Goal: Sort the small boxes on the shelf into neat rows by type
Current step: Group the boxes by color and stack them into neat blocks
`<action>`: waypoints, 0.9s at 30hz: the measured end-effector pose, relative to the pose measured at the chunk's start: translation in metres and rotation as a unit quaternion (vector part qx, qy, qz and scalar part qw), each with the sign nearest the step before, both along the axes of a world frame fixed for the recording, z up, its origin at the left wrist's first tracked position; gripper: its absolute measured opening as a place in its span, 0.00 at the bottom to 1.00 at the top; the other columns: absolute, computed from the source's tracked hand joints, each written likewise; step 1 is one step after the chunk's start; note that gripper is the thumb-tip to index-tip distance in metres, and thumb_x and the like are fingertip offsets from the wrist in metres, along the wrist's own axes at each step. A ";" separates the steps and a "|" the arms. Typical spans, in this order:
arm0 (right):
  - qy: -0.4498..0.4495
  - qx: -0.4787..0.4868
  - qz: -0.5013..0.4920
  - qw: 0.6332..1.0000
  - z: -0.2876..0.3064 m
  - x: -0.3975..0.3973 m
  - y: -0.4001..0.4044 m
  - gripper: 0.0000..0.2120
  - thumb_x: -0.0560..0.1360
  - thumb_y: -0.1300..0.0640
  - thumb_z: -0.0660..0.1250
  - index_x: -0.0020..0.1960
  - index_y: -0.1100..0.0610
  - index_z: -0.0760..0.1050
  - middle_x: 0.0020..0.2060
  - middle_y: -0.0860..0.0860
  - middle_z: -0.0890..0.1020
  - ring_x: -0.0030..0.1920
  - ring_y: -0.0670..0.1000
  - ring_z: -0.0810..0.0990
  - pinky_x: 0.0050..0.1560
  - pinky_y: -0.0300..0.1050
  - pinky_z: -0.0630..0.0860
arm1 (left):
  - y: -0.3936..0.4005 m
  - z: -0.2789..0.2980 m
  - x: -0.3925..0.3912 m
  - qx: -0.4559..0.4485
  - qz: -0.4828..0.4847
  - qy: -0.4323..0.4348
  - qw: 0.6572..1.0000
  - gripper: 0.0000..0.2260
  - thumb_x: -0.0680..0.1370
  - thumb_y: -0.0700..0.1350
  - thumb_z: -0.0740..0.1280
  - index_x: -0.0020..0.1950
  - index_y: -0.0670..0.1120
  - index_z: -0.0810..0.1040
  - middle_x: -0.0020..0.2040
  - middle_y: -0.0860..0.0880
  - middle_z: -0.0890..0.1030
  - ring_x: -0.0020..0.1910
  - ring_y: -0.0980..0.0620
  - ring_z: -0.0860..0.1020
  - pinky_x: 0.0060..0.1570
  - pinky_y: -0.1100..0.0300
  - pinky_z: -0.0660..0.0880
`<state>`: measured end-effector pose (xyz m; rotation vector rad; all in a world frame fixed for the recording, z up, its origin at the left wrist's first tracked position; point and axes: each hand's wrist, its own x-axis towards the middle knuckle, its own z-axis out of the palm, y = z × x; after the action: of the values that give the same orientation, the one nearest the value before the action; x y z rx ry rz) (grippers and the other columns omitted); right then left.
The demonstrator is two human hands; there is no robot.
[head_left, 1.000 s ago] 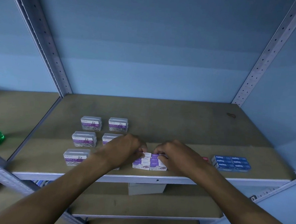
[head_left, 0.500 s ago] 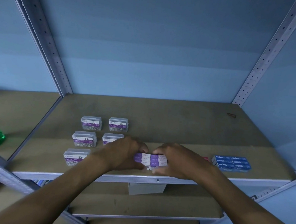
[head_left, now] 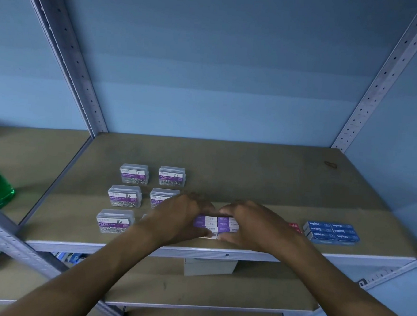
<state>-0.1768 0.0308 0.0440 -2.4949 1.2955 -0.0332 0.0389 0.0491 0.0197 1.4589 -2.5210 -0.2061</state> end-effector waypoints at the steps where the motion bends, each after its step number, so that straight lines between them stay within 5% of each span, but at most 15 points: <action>1: -0.005 -0.007 -0.001 1.000 0.004 0.003 0.000 0.24 0.71 0.35 0.70 0.63 0.43 0.78 0.55 0.46 0.84 0.53 0.51 0.82 0.51 0.50 0.80 | 0.002 0.007 0.005 -0.014 0.007 0.005 1.000 0.18 0.72 0.61 0.69 0.60 0.56 0.78 0.57 0.53 0.82 0.55 0.51 0.78 0.53 0.55 0.78; 6: -0.035 -0.026 0.000 0.999 0.016 0.030 -0.007 0.26 0.77 0.40 0.68 0.73 0.42 0.70 0.70 0.44 0.76 0.69 0.50 0.74 0.65 0.50 0.75 | -0.001 0.035 0.056 -0.032 0.047 0.027 0.998 0.18 0.74 0.54 0.73 0.62 0.54 0.80 0.58 0.53 0.82 0.56 0.51 0.77 0.54 0.55 0.77; 16: -0.063 -0.003 0.022 0.998 0.013 0.109 -0.006 0.28 0.78 0.46 0.69 0.76 0.45 0.66 0.75 0.45 0.69 0.73 0.51 0.69 0.68 0.53 0.72 | 0.010 0.037 0.146 0.037 0.137 -0.027 0.990 0.17 0.72 0.56 0.73 0.61 0.58 0.80 0.62 0.55 0.80 0.58 0.53 0.78 0.56 0.59 0.74; 22: -0.074 -0.005 -0.012 0.997 0.002 0.125 -0.011 0.25 0.79 0.50 0.70 0.74 0.46 0.70 0.74 0.46 0.72 0.71 0.50 0.72 0.69 0.48 0.70 | 0.006 0.027 0.155 0.024 0.138 0.001 0.990 0.18 0.74 0.45 0.74 0.63 0.51 0.80 0.64 0.50 0.80 0.61 0.49 0.78 0.56 0.66 0.68; 27: -0.083 -0.002 -0.039 0.996 -0.002 0.134 -0.013 0.20 0.79 0.53 0.69 0.71 0.49 0.75 0.69 0.50 0.78 0.68 0.53 0.77 0.67 0.49 0.74 | -0.001 0.017 0.166 0.050 0.153 0.009 0.987 0.17 0.76 0.49 0.72 0.64 0.57 0.79 0.65 0.52 0.79 0.62 0.50 0.77 0.60 0.59 0.73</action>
<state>-0.0425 0.0182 0.0417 -2.3859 1.3216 -0.2560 0.2049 0.0484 0.0366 1.8475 -2.2618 -0.2943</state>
